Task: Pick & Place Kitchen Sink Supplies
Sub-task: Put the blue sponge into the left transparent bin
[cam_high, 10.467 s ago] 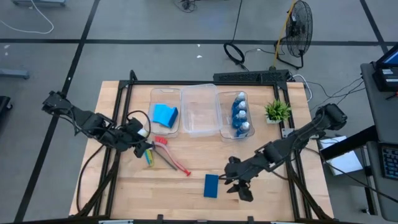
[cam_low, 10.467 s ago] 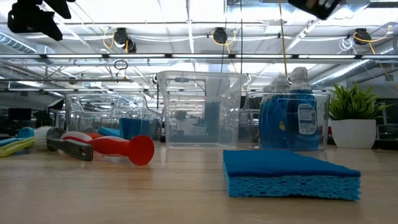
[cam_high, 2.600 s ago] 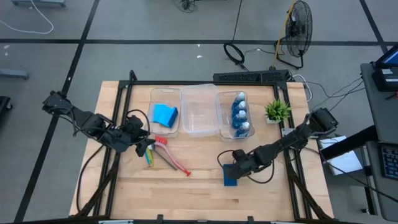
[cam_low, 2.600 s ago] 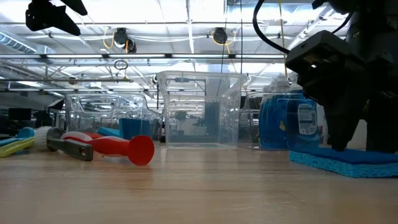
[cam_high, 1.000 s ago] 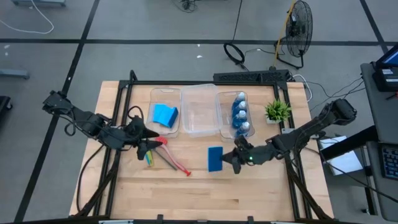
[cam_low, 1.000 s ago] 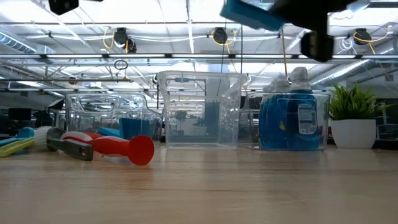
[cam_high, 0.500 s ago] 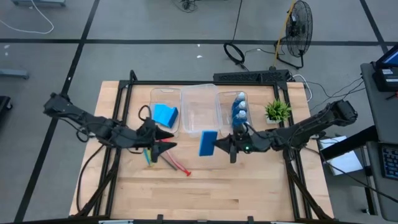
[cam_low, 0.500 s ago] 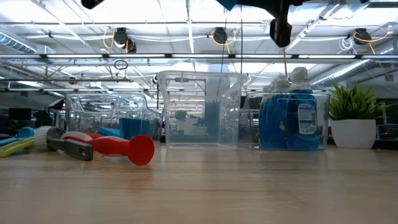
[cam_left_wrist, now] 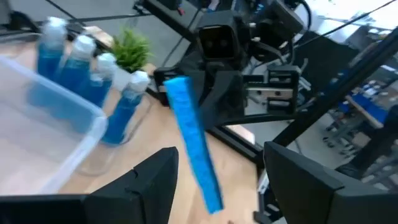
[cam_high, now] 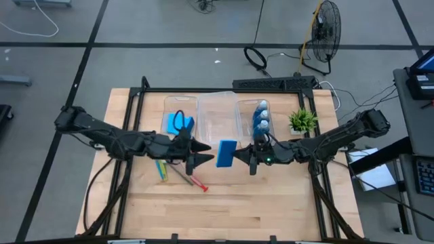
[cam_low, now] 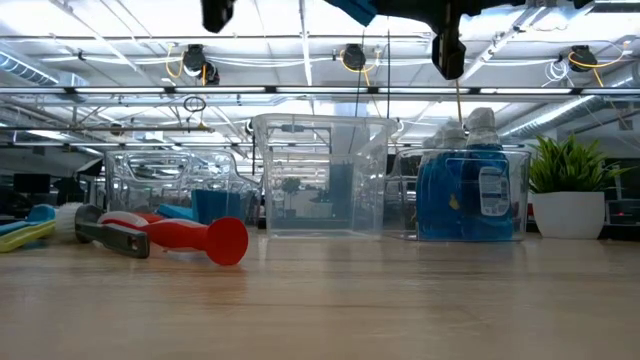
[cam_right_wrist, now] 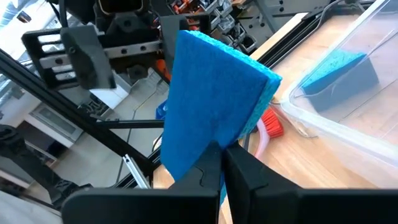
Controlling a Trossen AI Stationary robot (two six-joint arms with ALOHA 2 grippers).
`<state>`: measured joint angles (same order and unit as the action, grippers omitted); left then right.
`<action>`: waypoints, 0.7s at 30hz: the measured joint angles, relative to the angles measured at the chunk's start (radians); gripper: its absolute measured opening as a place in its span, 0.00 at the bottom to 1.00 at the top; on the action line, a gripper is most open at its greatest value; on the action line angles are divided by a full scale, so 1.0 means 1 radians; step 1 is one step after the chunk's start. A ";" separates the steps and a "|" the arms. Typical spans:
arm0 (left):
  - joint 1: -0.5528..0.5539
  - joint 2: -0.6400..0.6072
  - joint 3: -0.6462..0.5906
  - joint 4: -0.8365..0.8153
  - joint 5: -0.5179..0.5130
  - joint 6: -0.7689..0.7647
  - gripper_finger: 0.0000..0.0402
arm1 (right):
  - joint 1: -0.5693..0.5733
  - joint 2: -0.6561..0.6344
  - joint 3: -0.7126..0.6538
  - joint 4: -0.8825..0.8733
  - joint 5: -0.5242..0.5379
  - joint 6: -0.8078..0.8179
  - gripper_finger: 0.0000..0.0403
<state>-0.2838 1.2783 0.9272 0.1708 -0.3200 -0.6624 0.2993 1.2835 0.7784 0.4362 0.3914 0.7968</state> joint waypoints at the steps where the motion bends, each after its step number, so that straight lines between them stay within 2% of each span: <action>1: 0.007 0.014 0.000 0.020 0.013 0.000 0.60 | 0.000 0.000 0.000 0.000 0.000 0.000 0.00; 13: 0.057 0.112 0.000 0.169 0.059 -0.013 0.60 | -0.004 0.000 0.000 0.000 0.001 0.003 0.00; 21: 0.067 0.148 0.000 0.199 0.059 -0.032 0.60 | -0.012 0.000 0.000 0.000 0.001 0.004 0.00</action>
<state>-0.2165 1.4263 0.9272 0.3696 -0.2612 -0.6947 0.2871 1.2835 0.7788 0.4362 0.3923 0.8006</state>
